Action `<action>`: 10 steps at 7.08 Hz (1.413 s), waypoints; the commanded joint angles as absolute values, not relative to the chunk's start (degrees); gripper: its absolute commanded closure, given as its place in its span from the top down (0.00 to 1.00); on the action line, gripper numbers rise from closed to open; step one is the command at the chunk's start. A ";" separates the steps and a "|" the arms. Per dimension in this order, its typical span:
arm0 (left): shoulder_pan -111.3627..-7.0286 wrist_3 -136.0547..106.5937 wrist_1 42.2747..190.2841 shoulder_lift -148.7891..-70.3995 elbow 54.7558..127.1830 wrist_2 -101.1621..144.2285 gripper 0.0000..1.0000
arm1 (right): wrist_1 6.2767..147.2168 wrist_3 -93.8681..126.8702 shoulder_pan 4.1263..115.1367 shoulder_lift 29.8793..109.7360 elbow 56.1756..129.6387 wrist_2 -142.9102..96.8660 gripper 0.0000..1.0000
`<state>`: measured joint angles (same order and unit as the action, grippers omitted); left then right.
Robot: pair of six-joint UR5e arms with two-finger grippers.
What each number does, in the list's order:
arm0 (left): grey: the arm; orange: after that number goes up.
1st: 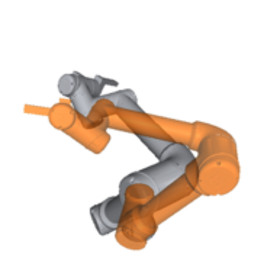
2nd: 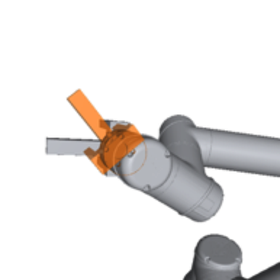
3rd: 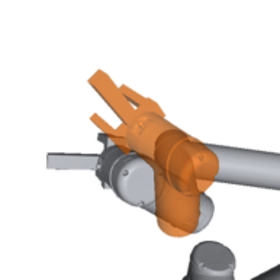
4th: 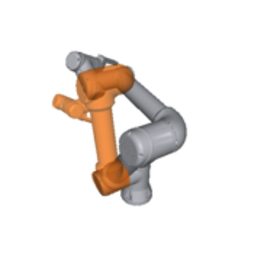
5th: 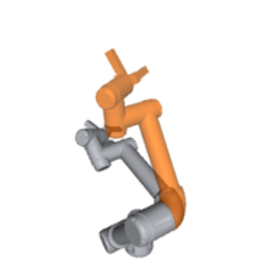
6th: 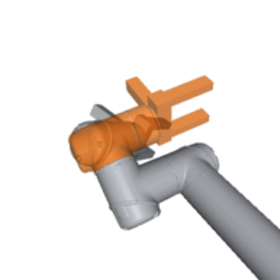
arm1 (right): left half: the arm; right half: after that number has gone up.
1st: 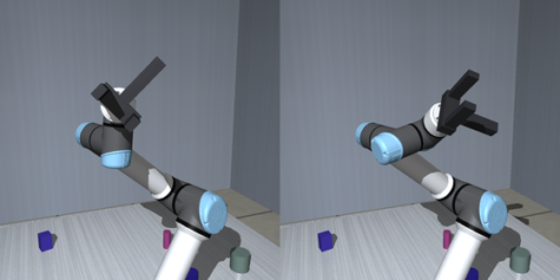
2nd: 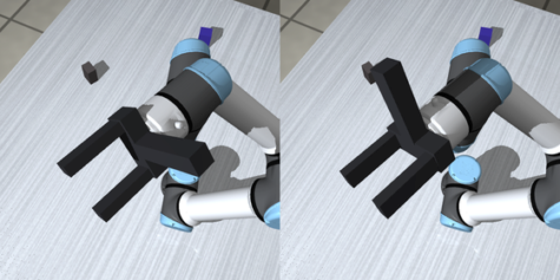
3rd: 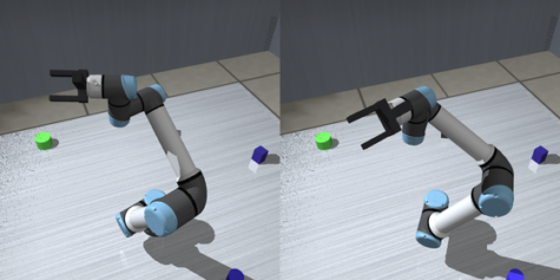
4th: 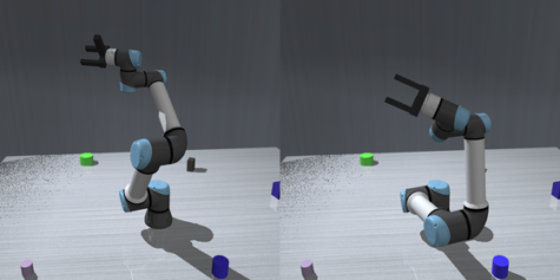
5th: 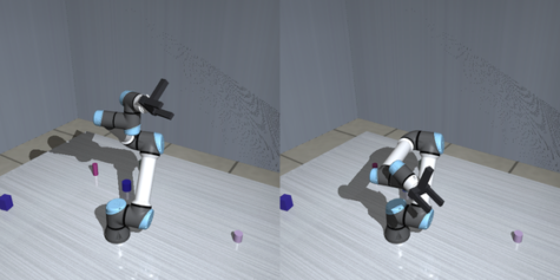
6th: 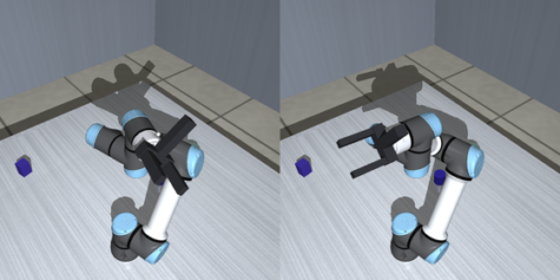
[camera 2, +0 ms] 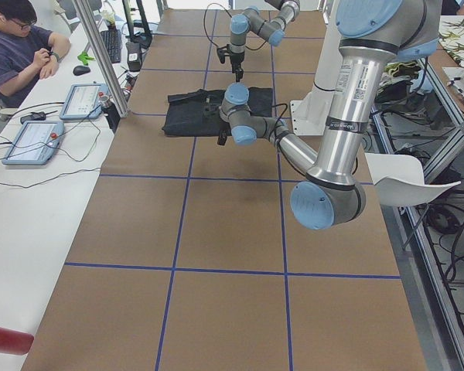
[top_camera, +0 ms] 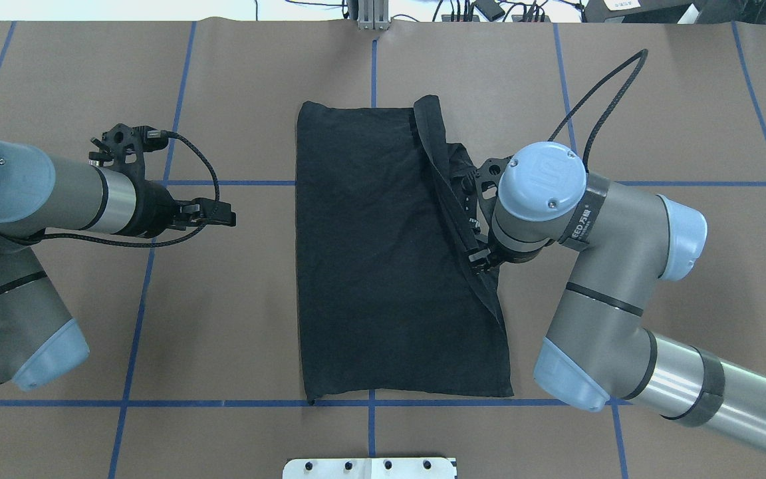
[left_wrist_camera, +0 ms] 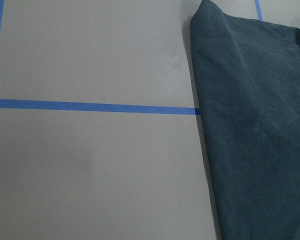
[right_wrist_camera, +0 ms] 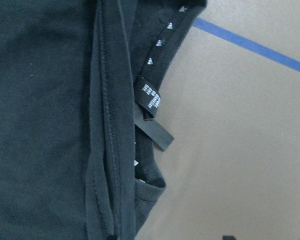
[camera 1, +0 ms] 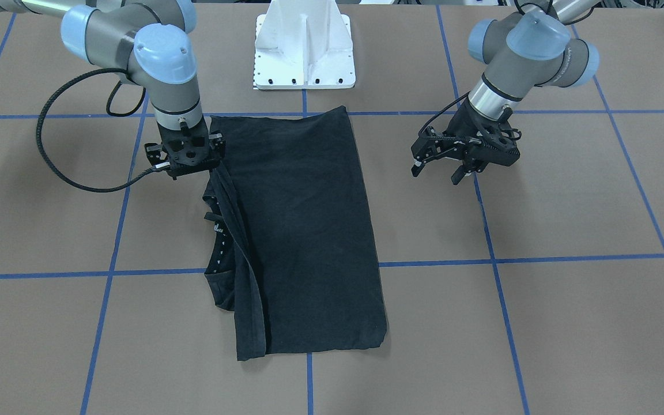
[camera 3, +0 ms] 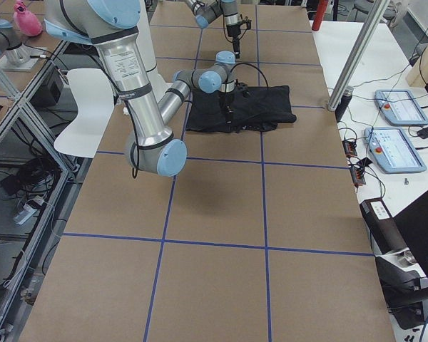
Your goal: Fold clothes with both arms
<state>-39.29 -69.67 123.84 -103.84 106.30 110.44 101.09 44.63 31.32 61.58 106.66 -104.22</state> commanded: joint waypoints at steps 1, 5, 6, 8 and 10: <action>-39.29 -69.70 123.75 -103.89 106.17 110.65 1.00 | 101.16 44.47 29.80 58.02 103.90 -101.00 0.75; -39.29 -69.61 123.92 -103.89 105.65 110.65 1.00 | 100.81 41.22 30.14 53.72 97.75 -97.56 0.75; -39.29 -69.52 124.19 -103.89 105.38 110.65 1.00 | 100.81 41.31 30.41 50.92 94.34 -97.21 0.75; -39.29 -69.43 124.28 -103.89 105.21 110.65 1.00 | 100.72 41.13 31.28 49.48 91.58 -96.51 0.75; -39.29 -69.43 124.45 -103.97 105.03 110.65 1.00 | 100.29 40.52 32.16 49.40 89.48 -96.42 0.75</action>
<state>-39.29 -69.44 124.39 -103.95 105.10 110.65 100.61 40.73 31.66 49.56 90.80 -96.50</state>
